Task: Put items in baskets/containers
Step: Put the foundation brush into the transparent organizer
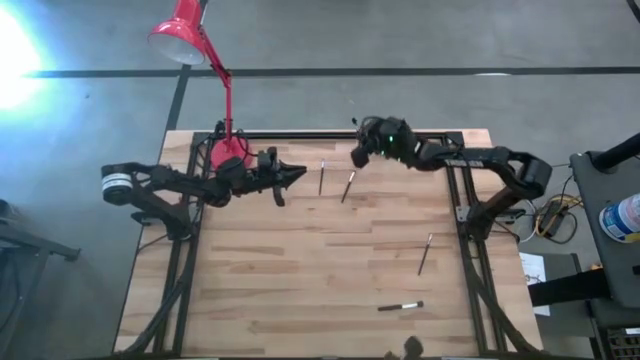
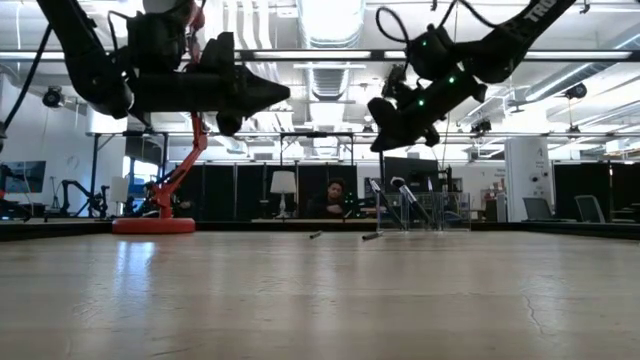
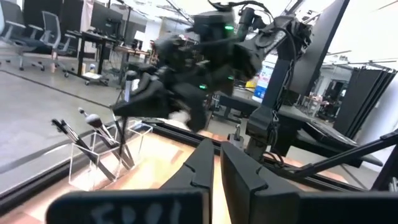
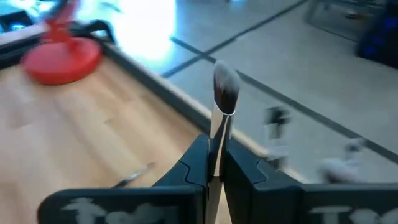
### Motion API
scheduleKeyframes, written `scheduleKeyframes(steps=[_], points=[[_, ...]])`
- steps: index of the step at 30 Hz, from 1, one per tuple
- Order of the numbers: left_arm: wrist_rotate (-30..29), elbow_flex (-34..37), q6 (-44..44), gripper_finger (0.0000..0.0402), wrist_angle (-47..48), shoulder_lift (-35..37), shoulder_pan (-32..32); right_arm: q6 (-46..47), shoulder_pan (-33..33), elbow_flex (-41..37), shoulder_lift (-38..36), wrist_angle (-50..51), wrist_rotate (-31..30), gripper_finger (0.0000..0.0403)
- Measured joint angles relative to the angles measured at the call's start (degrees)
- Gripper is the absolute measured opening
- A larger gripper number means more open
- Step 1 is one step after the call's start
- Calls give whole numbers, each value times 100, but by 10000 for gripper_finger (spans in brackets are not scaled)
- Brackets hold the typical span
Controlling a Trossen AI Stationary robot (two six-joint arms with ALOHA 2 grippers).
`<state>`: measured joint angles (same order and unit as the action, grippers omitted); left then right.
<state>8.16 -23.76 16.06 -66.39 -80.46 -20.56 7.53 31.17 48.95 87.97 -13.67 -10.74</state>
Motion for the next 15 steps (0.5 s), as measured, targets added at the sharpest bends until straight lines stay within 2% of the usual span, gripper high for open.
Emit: scheduleKeyframes(steps=[8,15], points=[[-6,12,-118,21,6,14,0,-264,706,839,455,823,5,20],[-10,12,-139,21,66,10,0,-324,927,1258,1047,1375,24,24]])
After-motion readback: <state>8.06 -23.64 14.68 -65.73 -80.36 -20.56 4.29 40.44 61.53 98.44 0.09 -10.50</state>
